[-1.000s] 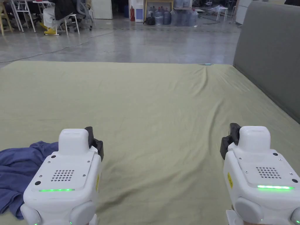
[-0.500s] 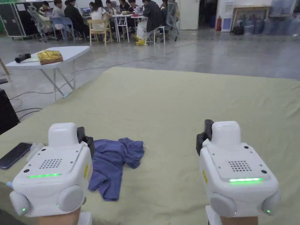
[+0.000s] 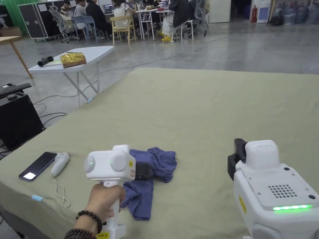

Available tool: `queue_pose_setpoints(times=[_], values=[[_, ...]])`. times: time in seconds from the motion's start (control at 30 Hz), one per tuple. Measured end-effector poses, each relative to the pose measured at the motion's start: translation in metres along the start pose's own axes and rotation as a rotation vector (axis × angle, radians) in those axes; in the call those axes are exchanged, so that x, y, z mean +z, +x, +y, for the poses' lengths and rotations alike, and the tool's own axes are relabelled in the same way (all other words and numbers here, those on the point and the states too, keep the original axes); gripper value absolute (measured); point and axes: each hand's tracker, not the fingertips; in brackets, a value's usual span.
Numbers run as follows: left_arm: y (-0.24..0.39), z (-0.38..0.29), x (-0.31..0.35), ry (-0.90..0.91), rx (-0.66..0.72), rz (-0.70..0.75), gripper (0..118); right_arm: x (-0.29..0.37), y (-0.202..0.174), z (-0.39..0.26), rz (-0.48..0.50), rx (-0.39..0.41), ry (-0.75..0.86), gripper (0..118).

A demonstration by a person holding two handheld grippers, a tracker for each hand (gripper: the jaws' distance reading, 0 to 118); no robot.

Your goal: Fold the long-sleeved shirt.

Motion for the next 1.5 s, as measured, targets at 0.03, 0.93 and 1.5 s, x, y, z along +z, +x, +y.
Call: queue_pose_setpoints(times=[0.03, 0.93, 1.5], values=[[0.007, -0.001, -0.009, -0.02, -0.024, 0.016, 112, -0.004, 0.002, -0.004, -0.006, 0.002, -0.017, 0], [0.341, 0.023, 0.059, 0.061, -0.373, -0.763, 4, 0.072, 0.139, -0.005, -0.387, -0.066, -0.056, 0], [0.429, -0.035, 0.064, 0.176, -0.425, -0.775, 105, 0.132, 0.217, -0.025, -0.561, -0.111, -0.115, 0]])
